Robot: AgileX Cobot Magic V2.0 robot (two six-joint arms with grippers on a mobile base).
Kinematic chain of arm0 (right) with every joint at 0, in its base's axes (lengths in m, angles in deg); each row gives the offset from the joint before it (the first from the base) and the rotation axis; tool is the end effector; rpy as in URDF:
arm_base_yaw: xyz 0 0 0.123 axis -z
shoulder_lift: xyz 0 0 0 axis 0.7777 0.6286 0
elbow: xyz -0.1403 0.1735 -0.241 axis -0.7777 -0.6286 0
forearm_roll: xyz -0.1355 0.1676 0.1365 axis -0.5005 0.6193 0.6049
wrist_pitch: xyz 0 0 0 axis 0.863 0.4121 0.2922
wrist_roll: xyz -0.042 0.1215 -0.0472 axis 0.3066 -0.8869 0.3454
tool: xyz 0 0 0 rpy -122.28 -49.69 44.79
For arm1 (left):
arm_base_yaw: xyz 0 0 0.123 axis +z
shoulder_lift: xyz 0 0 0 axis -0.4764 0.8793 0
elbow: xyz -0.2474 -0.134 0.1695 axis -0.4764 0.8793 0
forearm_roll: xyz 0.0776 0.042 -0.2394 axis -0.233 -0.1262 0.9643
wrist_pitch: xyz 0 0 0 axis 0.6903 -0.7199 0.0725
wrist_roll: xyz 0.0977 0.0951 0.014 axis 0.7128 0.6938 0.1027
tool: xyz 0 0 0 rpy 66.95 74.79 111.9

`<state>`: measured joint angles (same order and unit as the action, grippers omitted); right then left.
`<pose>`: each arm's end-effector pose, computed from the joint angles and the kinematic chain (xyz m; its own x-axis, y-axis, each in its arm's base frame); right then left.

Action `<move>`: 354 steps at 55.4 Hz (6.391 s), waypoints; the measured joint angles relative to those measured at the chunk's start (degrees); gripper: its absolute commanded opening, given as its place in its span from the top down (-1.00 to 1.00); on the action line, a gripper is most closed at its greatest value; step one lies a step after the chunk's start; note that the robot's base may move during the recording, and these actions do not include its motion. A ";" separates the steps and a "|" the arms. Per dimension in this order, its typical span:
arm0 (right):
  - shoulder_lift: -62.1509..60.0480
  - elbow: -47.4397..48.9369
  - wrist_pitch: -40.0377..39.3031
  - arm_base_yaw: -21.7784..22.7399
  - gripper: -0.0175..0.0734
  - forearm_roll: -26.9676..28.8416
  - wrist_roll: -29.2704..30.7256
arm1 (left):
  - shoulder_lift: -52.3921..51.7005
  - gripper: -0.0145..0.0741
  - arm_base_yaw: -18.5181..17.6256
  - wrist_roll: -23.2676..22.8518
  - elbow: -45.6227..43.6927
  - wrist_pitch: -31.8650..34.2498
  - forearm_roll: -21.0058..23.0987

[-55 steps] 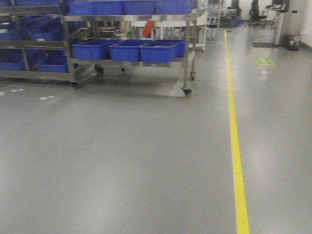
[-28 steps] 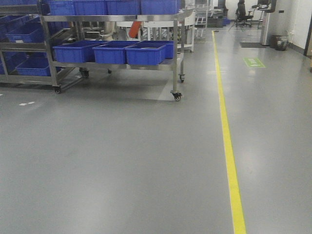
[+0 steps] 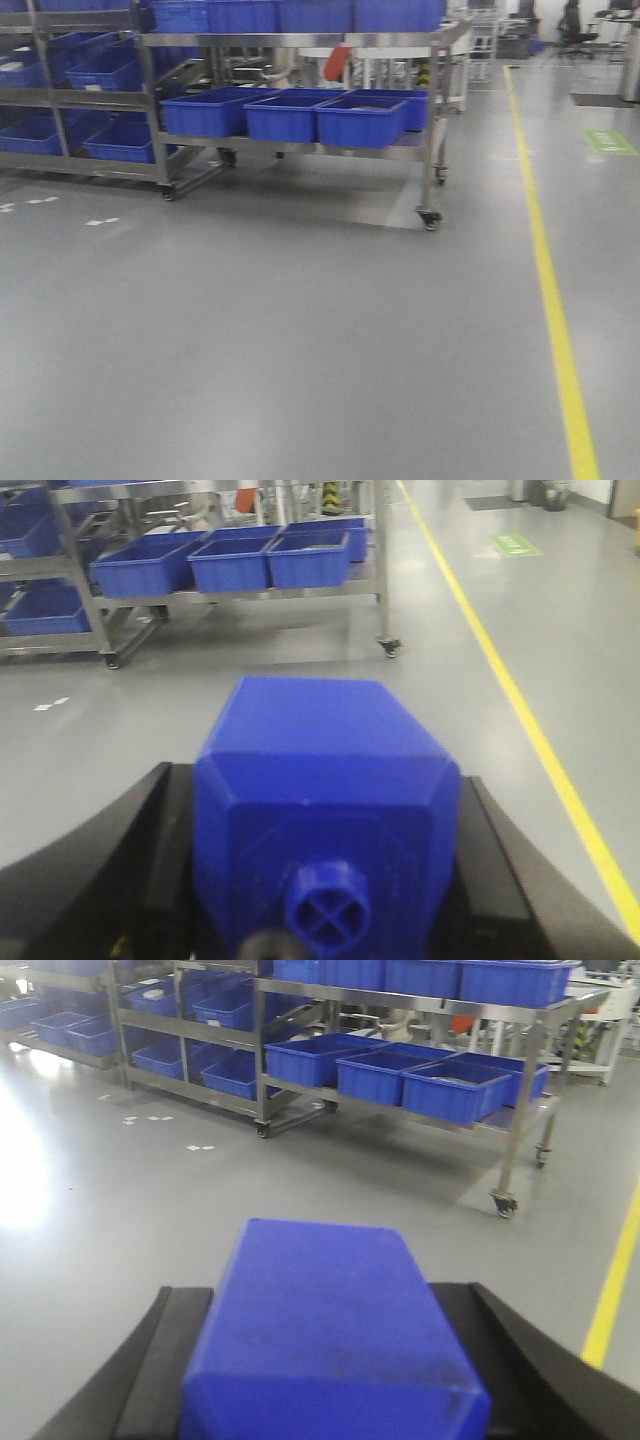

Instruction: Pick and sort blue part to right shelf

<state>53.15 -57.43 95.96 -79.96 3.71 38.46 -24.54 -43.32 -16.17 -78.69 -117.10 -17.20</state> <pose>0.0219 -0.0158 0.3059 -0.0348 -0.0060 -0.9994 -0.3197 0.9475 0.0055 0.0221 -0.0040 0.2833 -0.1109 0.0856 -0.9901 0.2502 0.9666 0.0556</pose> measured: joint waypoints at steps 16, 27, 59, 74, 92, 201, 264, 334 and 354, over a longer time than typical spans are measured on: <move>0.00 0.00 0.00 0.00 0.00 0.00 0.00 | 0.00 -0.05 0.00 0.00 0.00 0.00 0.00; 0.00 0.00 0.00 0.00 0.00 -0.10 0.00 | 0.00 -0.05 0.00 0.00 0.00 0.00 0.00; 0.00 0.00 0.00 0.00 0.00 -0.10 0.00 | 0.00 -0.05 0.00 0.00 0.00 0.00 0.00; 0.00 0.00 0.00 0.00 0.00 -0.10 0.00 | 0.00 -0.05 0.00 0.00 0.00 0.00 0.00; 0.00 0.00 0.00 0.00 0.00 -0.10 0.00 | 0.00 -0.05 0.00 0.00 0.00 0.00 0.00; 0.00 0.00 0.00 0.00 0.00 -0.10 0.09 | 0.00 -0.05 0.00 0.00 0.00 0.00 0.00; 0.00 0.00 0.00 0.00 0.00 -0.10 0.09 | 0.00 -0.05 0.00 0.00 0.00 0.00 0.00; 0.00 0.00 0.00 0.00 0.00 -0.10 0.09 | 0.00 -0.05 0.00 0.00 0.00 0.00 0.00; 0.00 0.00 0.00 0.00 0.00 -0.10 0.09 | 0.00 -0.05 0.00 0.00 0.00 0.00 0.00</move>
<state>53.15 -57.43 95.96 -79.96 3.61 38.55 -24.54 -43.32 -16.17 -78.69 -117.10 -17.20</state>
